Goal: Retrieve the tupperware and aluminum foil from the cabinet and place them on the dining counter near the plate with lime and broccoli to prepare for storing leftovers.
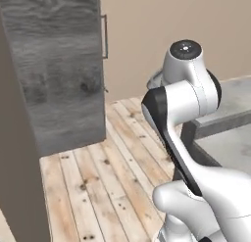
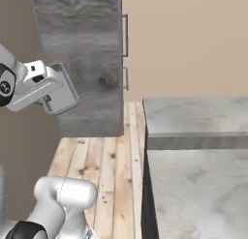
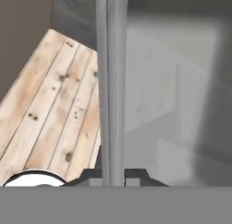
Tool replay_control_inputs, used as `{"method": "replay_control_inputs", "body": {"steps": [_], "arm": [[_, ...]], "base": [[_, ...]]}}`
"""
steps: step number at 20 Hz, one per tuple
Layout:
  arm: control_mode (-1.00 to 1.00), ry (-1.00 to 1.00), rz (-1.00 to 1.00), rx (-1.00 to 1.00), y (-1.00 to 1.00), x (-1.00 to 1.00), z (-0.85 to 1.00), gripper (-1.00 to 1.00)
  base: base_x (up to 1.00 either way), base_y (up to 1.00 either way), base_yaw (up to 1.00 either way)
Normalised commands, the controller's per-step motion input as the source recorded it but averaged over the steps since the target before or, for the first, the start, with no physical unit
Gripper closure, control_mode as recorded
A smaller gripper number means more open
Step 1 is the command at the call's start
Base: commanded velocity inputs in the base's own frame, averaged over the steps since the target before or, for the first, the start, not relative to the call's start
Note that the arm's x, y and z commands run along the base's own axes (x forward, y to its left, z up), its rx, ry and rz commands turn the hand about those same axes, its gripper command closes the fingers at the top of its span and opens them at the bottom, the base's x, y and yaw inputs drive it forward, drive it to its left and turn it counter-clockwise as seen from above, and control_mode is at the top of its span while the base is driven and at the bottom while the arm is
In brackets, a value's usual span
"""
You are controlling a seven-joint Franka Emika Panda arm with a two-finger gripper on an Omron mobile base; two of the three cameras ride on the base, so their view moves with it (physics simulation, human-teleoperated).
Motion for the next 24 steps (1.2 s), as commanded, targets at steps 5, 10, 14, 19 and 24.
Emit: {"method": "replay_control_inputs", "body": {"steps": [5, 10, 14, 19, 24], "arm": [[1.0, 0.0, 0.0, 0.0, 0.0, 0.0, 0.0, 1.0], [1.0, 0.0, 0.0, 0.0, 0.0, 0.0, 0.0, 1.0], [1.0, 0.0, 0.0, 0.0, 0.0, 0.0, 0.0, 1.0], [1.0, 0.0, 0.0, 0.0, 0.0, 0.0, 0.0, 1.0], [1.0, 0.0, 0.0, 0.0, 0.0, 0.0, 0.0, 1.0]], "base": [[1.0, 0.44, -0.49], [1.0, 0.62, -0.48], [1.0, 0.69, -0.48], [1.0, 0.7, -0.48], [0.92, 0.58, -0.52]]}}
